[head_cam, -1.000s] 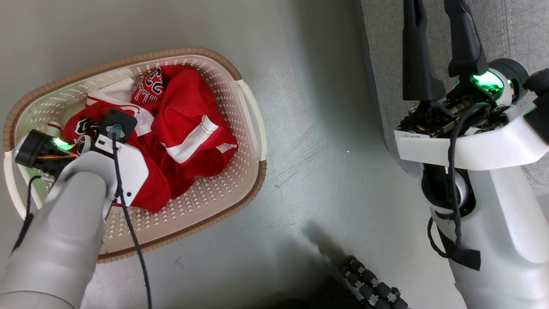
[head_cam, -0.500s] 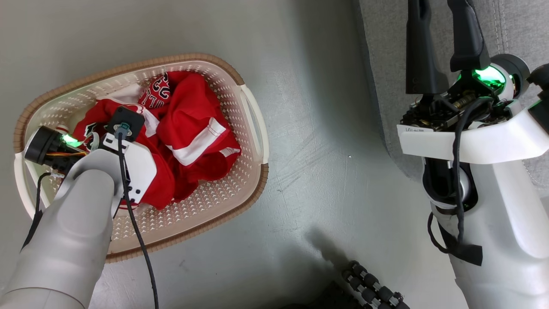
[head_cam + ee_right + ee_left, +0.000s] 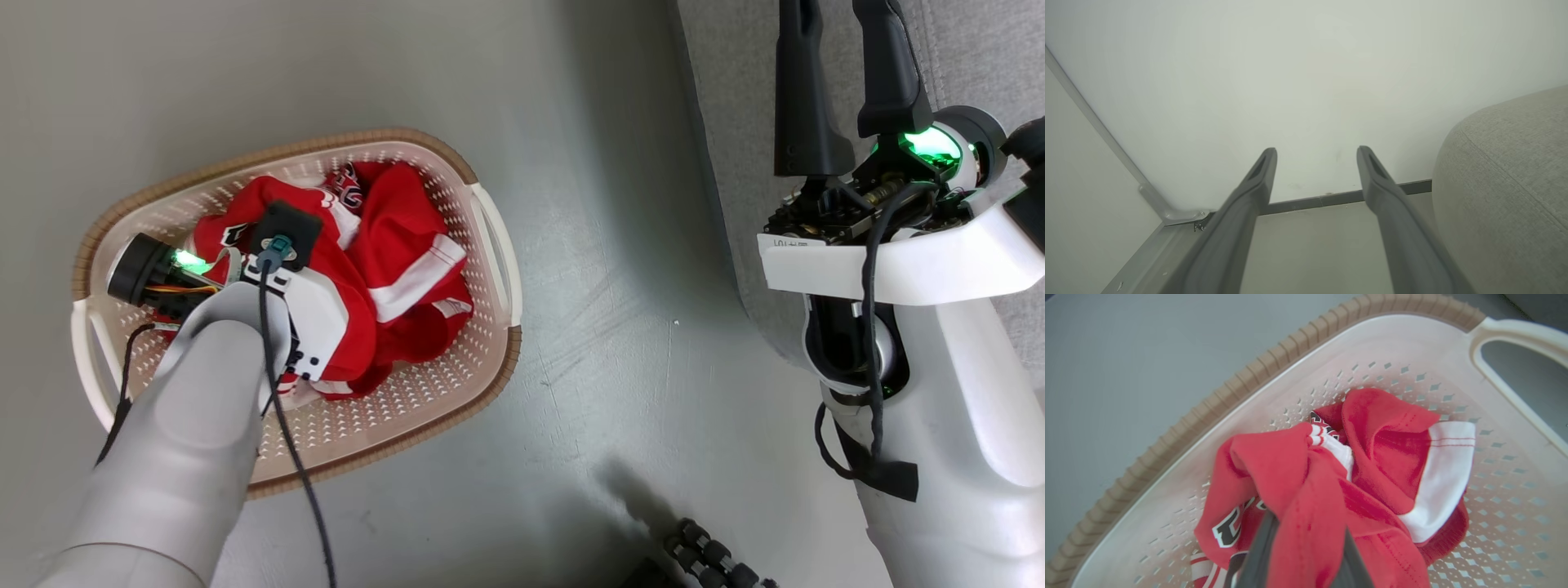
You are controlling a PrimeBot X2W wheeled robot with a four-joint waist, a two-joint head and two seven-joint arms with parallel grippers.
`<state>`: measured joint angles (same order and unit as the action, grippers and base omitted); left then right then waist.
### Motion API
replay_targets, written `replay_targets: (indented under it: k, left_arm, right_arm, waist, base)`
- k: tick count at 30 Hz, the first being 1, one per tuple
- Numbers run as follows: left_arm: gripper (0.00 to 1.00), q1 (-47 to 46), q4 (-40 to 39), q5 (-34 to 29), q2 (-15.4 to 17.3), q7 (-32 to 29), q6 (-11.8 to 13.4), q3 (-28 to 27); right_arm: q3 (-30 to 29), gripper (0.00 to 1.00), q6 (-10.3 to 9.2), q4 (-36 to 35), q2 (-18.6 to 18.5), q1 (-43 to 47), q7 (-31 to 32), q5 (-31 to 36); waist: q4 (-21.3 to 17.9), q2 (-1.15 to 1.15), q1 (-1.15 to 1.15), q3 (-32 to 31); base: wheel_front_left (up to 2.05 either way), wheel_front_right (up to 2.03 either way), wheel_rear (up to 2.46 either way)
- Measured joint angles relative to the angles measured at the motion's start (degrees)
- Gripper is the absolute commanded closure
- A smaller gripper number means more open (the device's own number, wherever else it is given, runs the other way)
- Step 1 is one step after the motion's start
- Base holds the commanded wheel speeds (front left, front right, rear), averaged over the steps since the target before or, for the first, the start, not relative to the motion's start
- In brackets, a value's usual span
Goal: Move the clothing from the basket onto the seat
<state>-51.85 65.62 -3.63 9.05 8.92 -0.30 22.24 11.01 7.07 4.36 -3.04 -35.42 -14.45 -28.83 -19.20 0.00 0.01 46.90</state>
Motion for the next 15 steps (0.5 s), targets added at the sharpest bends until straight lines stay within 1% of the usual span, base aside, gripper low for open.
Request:
replay_targets:
  k: [3, 6, 12, 15]
  left_arm:
    - [1.0, 0.0, 0.2, 0.42, 0.99, 1.74, -1.32, -0.21]
    - [1.0, 0.05, 0.51, 0.53, 1.98, 2.67, -1.75, -0.64]
    - [1.0, 0.9, 0.31, 2.01, -0.35, 3.81, -1.71, -0.99]
    - [1.0, 1.75, -0.07, 3.03, -0.51, 4.37, -1.8, -1.51]
  right_arm:
    - [0.01, 0.0, 0.0, 0.18, -0.01, -0.01, 0.0, 0.0]
    - [0.03, 0.0, 0.0, 0.53, 0.0, -0.01, 0.0, 0.03]
    - [0.01, 0.0, 0.0, 1.4, -0.01, 0.01, -0.01, 0.53]
    - [-0.13, 0.0, 0.0, 1.86, -0.01, 0.08, -0.01, 0.81]
  waist:
    - [0.36, 0.0, 0.0, -0.99]
    - [0.69, 0.0, 0.0, -1.94]
    - [1.5, 0.0, 0.0, -4.11]
    - [1.98, 0.0, 0.0, -5.28]
  base:
    - [0.0, 0.0, 0.0]
    - [0.0, 0.0, 0.0]
    - [0.0, 0.0, 0.0]
    - [0.0, 0.0, 0.0]
